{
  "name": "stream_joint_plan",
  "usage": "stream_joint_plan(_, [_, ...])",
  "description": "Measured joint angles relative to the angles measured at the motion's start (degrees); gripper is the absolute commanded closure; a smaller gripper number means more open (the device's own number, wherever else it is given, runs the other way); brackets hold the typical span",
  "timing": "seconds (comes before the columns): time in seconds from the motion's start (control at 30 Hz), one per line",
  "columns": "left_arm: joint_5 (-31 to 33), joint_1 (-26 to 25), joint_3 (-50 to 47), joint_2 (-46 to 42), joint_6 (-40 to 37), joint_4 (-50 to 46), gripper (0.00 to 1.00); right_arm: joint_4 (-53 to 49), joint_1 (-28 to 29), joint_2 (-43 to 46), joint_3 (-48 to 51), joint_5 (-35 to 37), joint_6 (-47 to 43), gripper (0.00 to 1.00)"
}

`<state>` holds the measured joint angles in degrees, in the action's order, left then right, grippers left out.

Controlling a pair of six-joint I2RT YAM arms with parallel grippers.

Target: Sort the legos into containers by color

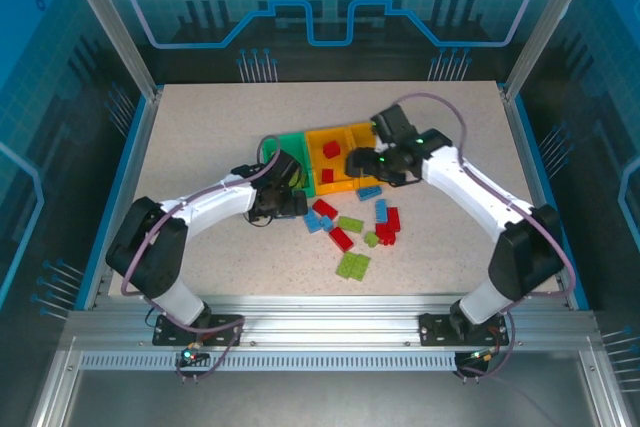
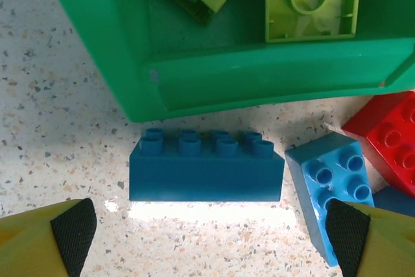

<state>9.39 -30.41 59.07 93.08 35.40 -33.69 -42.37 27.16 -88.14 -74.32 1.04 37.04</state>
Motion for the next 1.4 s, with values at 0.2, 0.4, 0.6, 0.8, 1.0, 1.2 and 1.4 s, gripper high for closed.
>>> stream_joint_plan(0.2, [0.39, -0.09, 1.44, 2.58, -0.9, 0.24, 0.07, -0.63, -7.23, 11.06, 11.04, 1.53, -1.2, 0.11])
stream_joint_plan(0.4, [0.83, -0.09, 1.84, 4.57, -1.36, 0.37, 0.12, -0.7, -13.05, 19.54, 16.55, 1.33, -2.21, 0.1])
stream_joint_plan(0.6, [1.7, -0.09, 3.04, 6.67, -1.99, 0.57, 0.2, -1.11, -16.17, 22.69, 19.26, 0.02, -2.71, 0.09])
stream_joint_plan(0.8, [2.4, -0.09, 3.21, 7.5, -2.58, 0.63, 0.34, -1.66, -18.18, 23.8, 19.71, -0.92, -3.5, 0.09])
stream_joint_plan(1.0, [2.8, -0.13, 3.45, 7.54, -2.54, 0.83, 0.43, -2.38, -19.89, 25.77, 20.15, -1.73, -3.96, 0.09])
stream_joint_plan(1.2, [2.82, -0.2, 3.32, 6.84, -2.21, 0.5, 0.43, -3.06, -20.46, 27.8, 21.38, -2.14, -4.33, 0.1])
stream_joint_plan(1.4, [2.89, -1.75, 2.82, 1.01, -0.7, -1.01, 0.42, -2.71, -20.48, 28.7, 26.64, -3.3, -4.52, 0.13])
